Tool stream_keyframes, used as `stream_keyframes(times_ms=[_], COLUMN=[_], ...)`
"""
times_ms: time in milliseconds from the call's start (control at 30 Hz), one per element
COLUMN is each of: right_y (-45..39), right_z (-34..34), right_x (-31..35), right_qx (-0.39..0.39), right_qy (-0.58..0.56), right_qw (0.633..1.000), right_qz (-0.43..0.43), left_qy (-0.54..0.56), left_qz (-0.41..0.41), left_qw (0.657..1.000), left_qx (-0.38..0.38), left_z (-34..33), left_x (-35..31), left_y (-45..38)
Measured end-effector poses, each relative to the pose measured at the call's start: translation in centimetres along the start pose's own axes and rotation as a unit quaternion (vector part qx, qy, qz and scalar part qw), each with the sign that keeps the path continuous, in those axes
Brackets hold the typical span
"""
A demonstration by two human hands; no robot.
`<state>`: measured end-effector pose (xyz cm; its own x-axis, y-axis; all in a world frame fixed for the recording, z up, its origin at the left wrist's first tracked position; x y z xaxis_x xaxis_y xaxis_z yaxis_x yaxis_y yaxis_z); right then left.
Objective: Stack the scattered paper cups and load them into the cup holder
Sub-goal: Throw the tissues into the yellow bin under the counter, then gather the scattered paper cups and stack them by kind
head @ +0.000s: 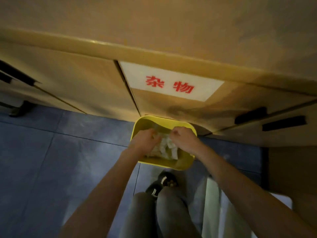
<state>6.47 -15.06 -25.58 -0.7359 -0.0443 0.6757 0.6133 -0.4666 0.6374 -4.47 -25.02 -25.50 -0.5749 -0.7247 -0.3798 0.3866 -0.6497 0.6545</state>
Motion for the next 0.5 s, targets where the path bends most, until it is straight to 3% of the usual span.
stream_keyframes(times_ms=[167,300,500], right_y=[7.8,13.0,16.9], right_z=[5.9,11.3,19.6], right_x=[9.7,15.4,20.6], right_qx=[-0.029,-0.123,-0.286], right_qy=[-0.038,-0.094,-0.153], right_qw=[0.995,0.977,0.921], right_qz=[0.090,0.148,0.216], left_qy=[0.033,0.041,0.013], left_qz=[-0.095,-0.155,-0.220], left_qw=[0.987,0.968,0.934], left_qx=[-0.123,-0.194,-0.283], left_z=[11.0,18.5,25.8], left_x=[-7.2,-12.8,-19.2], left_y=[8.0,12.7,14.4])
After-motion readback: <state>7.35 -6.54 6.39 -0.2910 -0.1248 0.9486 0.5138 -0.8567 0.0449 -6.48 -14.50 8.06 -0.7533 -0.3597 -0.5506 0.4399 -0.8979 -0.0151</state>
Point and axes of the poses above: each hand's wrist, its own y-axis away from the middle knuckle, its own z-axis out of the back of the hand, x = y × z, the point moved 1 cm from there along -y, towards the middle knuckle, and after that the axes turned 11 degrees about -y, right-handed, at the moved point
